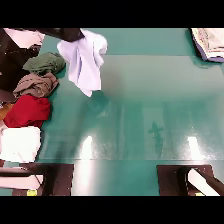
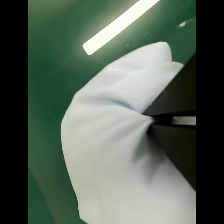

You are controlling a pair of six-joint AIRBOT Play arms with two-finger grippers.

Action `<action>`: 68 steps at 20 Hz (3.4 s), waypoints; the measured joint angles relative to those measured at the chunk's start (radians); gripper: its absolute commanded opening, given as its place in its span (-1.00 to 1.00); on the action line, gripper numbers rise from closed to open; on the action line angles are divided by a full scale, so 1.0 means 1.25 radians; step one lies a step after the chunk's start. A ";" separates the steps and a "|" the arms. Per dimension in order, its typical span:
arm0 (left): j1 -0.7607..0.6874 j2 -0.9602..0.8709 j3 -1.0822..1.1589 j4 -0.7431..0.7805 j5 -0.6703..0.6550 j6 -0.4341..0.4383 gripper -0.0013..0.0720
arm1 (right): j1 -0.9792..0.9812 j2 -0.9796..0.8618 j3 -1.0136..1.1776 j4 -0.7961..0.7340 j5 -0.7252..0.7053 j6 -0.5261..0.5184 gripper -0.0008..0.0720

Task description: Fold the shirts.

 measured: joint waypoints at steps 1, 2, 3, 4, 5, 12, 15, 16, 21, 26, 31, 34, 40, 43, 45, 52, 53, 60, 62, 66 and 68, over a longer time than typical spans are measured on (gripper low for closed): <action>-0.014 0.042 0.001 -0.016 -0.024 0.016 -0.89 | 0.000 0.001 0.023 0.000 0.003 0.000 -0.92; -0.032 0.081 0.000 -0.028 -0.045 0.030 -0.89 | 0.000 0.001 0.043 0.000 0.010 0.000 -0.92; -0.051 0.113 -0.006 -0.038 -0.060 0.040 -0.89 | 0.000 0.002 0.059 0.001 0.016 0.000 -0.92; -0.071 0.137 -0.018 -0.044 -0.071 0.048 -0.89 | 0.000 0.002 0.073 0.001 0.028 0.000 -0.92; -0.090 0.153 -0.036 -0.046 -0.083 0.053 -0.89 | 0.000 0.002 0.083 0.001 0.041 0.000 -0.92; -0.171 0.130 -0.335 -0.036 -0.062 0.068 0.71 | 0.000 0.002 0.106 0.001 0.125 0.000 -0.92; -0.157 0.100 -0.410 0.005 -0.038 0.038 0.70 | 0.000 0.002 0.107 0.000 0.141 0.000 -0.92; -0.140 0.099 -0.423 0.021 -0.040 0.023 0.71 | 0.000 0.002 0.107 0.000 0.144 0.000 -0.92; -0.066 0.155 -0.551 0.045 -0.076 -0.029 0.70 | 0.000 0.002 0.108 0.000 0.151 0.000 -0.92; -0.022 0.247 -0.790 0.084 -0.060 -0.052 0.71 | 0.000 0.001 0.102 0.000 0.161 -0.001 -0.92; 0.048 0.310 -0.953 0.108 0.028 -0.042 0.71 | 0.000 0.000 0.042 0.001 0.168 -0.001 -0.92; 0.061 0.321 -1.032 0.041 0.107 0.028 0.70 | 0.000 0.000 -0.009 0.004 0.168 -0.001 -0.92; 0.068 0.326 -1.100 -0.011 0.208 0.076 -0.89 | 0.035 0.000 -0.139 0.005 0.138 -0.001 -0.92; 0.070 0.327 -1.058 0.009 0.193 0.055 -0.89 | 0.110 -0.008 -0.236 0.005 0.081 -0.001 0.50; 0.071 0.330 -0.996 0.038 0.151 0.040 -0.89 | 0.180 -0.038 -0.301 0.005 0.030 -0.001 0.54; 0.072 0.336 -0.819 0.073 0.054 0.014 -0.89 | 0.459 -0.319 -0.348 0.005 -0.107 -0.011 0.42; 0.072 0.336 -0.811 0.075 0.048 0.012 -0.89 | 0.482 -0.362 -0.330 0.003 -0.118 -0.011 0.42; 0.072 0.336 -0.791 0.079 0.037 0.003 -0.89 | 0.573 -0.574 -0.161 0.004 -0.125 -0.015 -0.92; 0.072 0.336 -0.789 0.080 0.038 0.002 -0.89 | 0.583 -0.596 -0.117 0.002 -0.115 -0.016 -0.93; 0.072 0.337 -0.701 0.108 0.017 -0.021 -0.89 | 0.559 -0.565 -0.016 -0.038 -0.062 -0.016 -0.93; 0.071 0.337 -0.593 0.115 -0.011 -0.030 -0.89 | 0.535 -0.501 0.041 -0.092 -0.021 -0.010 -0.93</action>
